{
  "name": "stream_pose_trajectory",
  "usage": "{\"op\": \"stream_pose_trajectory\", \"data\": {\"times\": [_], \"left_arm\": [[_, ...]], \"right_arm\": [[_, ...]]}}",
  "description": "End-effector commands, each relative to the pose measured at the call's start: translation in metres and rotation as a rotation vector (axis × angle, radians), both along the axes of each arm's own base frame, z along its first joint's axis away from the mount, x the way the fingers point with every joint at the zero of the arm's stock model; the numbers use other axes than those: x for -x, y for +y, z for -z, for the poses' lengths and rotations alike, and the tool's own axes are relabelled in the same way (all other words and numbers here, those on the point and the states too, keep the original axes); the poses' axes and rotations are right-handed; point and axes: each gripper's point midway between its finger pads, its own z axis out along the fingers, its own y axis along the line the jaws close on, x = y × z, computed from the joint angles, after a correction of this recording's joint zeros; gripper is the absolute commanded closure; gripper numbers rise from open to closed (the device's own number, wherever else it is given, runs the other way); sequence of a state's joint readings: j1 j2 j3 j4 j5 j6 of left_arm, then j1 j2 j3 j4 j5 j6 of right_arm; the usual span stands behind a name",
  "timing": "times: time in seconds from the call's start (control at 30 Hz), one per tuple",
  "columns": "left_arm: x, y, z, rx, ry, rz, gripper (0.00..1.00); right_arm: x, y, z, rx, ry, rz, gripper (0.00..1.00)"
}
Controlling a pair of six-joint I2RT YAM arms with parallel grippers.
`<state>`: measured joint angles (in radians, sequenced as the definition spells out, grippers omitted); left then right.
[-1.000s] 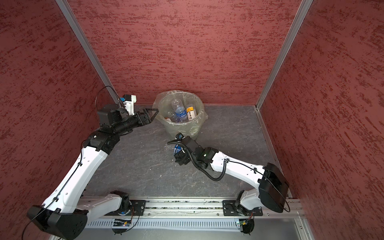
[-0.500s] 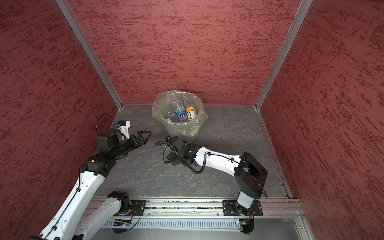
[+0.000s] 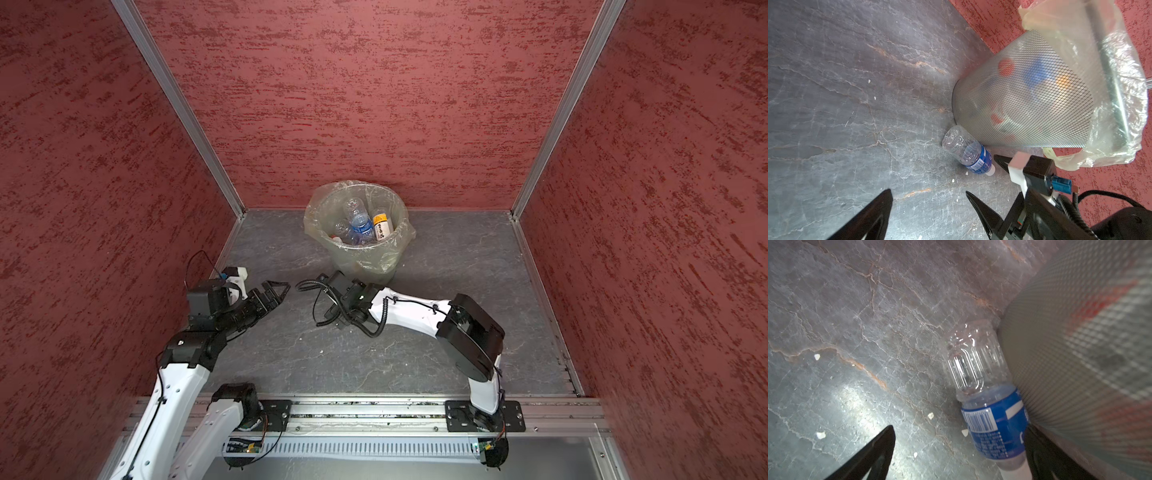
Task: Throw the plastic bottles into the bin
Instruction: 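Lower the right gripper onto the last blue-labelled bottle while the left gripper withdraws, then close the right gripper around the last blue-labelled bottle's body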
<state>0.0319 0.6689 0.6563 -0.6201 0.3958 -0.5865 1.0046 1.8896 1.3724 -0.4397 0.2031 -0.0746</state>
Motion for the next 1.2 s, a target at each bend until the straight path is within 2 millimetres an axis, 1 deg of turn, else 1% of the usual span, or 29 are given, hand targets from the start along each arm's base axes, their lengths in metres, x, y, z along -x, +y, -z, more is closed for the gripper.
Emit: {"op": "stream_pose_trajectory", "data": {"times": [0.0, 0.1, 0.27, 0.37, 0.47, 0.6, 0.73, 0.87, 1.07, 1.17], "left_arm": [[0.006, -0.001, 0.004, 0.019, 0.012, 0.017, 0.01], [0.006, -0.001, 0.005, 0.024, 0.015, 0.019, 0.01], [0.005, 0.000, 0.006, 0.032, 0.014, 0.017, 0.01], [0.004, 0.000, 0.008, 0.038, 0.019, 0.017, 0.01], [0.004, 0.000, 0.009, 0.039, 0.022, 0.019, 0.01], [0.005, 0.001, 0.012, 0.042, 0.029, 0.016, 0.01], [0.005, 0.001, 0.011, 0.043, 0.026, 0.018, 0.01], [0.004, 0.000, 0.014, 0.049, 0.033, 0.020, 0.01], [0.003, -0.001, 0.014, 0.056, 0.036, 0.024, 0.01], [0.003, -0.001, 0.012, 0.056, 0.033, 0.025, 0.01]], "right_arm": [[-0.003, 0.010, 0.001, 0.018, -0.008, -0.036, 0.03], [-0.010, 0.013, 0.007, 0.024, -0.008, -0.032, 0.03], [-0.024, 0.013, 0.013, 0.036, -0.008, -0.019, 0.03], [-0.028, 0.014, 0.020, 0.050, 0.007, -0.025, 0.03], [-0.026, 0.018, 0.025, 0.049, 0.027, -0.041, 0.03], [-0.025, 0.016, 0.034, 0.067, 0.044, -0.042, 0.03], [-0.014, 0.016, 0.039, 0.064, 0.099, -0.063, 0.06], [-0.006, 0.015, 0.048, 0.074, 0.149, -0.077, 0.07], [-0.002, 0.005, 0.060, 0.122, 0.172, -0.064, 0.07], [0.001, 0.001, 0.059, 0.125, 0.183, -0.057, 0.07]]}}
